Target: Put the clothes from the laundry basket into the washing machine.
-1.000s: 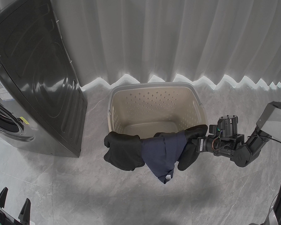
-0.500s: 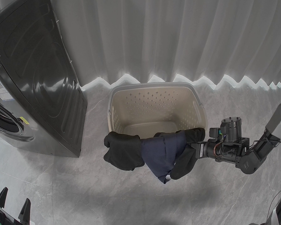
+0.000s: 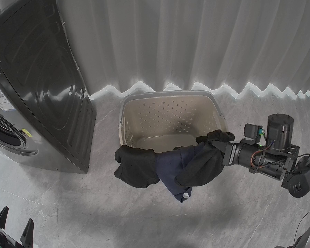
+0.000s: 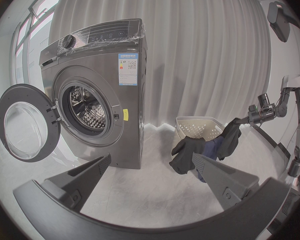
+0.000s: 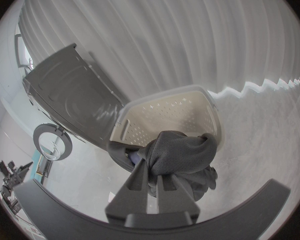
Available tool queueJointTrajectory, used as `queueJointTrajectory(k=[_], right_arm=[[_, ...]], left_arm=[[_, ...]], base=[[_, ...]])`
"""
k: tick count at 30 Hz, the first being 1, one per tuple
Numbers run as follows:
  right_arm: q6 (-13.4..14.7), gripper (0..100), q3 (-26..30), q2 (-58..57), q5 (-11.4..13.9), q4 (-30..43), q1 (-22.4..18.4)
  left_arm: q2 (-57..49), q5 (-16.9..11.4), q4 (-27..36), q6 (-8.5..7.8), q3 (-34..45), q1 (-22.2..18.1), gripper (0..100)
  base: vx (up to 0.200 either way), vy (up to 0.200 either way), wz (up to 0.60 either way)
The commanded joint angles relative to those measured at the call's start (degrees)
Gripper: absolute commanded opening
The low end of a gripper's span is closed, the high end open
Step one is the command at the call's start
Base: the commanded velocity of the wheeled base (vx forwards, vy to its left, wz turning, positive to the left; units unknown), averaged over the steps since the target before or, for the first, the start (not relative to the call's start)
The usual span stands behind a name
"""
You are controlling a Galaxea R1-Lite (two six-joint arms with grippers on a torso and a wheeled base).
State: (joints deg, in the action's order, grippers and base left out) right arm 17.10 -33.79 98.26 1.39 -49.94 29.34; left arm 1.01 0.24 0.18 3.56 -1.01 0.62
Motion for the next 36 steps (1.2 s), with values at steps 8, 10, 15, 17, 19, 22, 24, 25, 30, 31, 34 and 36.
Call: queueJointTrajectory(k=[8, 10, 15, 17, 19, 22, 24, 25, 30, 31, 34, 36], right_arm=[[0.47, 0, -3.91, -12.21, -0.77, -0.15, 3.62], [0.21, 0, -4.62, -14.41, -0.77, -0.15, 4.06], [-0.14, 0, -5.67, -19.95, -0.77, -0.5, 4.5], [-0.32, 0, -5.76, -21.7, -0.77, -0.94, 4.93], [-0.93, 0, -5.76, -22.14, -0.69, -1.21, 5.37], [-4.01, 0, -4.97, -22.85, -0.6, -1.47, 4.85], [-5.15, 0, -3.56, -22.85, -0.69, -1.47, 4.76], [-5.24, 0, -3.12, -22.85, -0.69, -1.47, 4.67], [-6.12, 0, -2.86, -22.41, -3.32, -1.38, 4.76], [-6.29, 0, -2.86, -22.41, -4.55, -1.38, 5.2], [-6.47, 0, -2.86, -22.32, -6.66, -0.94, 5.37], [-6.47, 0, -2.86, -22.23, -7.1, -0.77, 5.37]], left_arm=[[-0.84, 0.02, -0.01, 0.04, 0.92, -0.01, 100], [-0.84, 0.02, -0.01, 0.04, 0.92, -0.01, 100], [-0.92, 0.02, -0.01, -0.04, 0.92, -0.01, 100], [-0.92, 0.02, -0.01, -0.13, 0.92, -0.01, 100], [-0.92, 0.02, -0.01, -0.13, 0.92, -0.01, 100], [-0.92, -0.07, -0.01, -0.13, 0.92, -0.01, 100], [-0.92, 0.02, -0.01, -0.04, 0.92, -0.01, 100], [-0.92, 0.02, -0.01, -0.04, 0.92, -0.01, 100], [-0.92, 0.02, -0.01, -0.13, 0.92, -0.01, 100], [-0.92, 0.02, -0.01, -0.13, 0.92, -0.01, 100], [-0.92, 0.02, -0.01, -0.13, 0.92, -0.01, 100], [-0.92, -0.07, -0.01, -0.13, 0.92, -0.01, 100]], base=[[0.0, 0.0, 0.0], [0.0, 0.0, 0.0], [0.0, 0.0, 0.0], [0.0, 0.0, 0.0], [0.0, 0.0, 0.0], [0.0, 0.0, 0.0], [0.0, 0.0, 0.0], [0.0, 0.0, 0.0], [-0.12, 0.0, 0.0], [-0.2, 0.0, 0.0], [-0.2, 0.0, 0.0], [-0.2, 0.0, 0.0]])
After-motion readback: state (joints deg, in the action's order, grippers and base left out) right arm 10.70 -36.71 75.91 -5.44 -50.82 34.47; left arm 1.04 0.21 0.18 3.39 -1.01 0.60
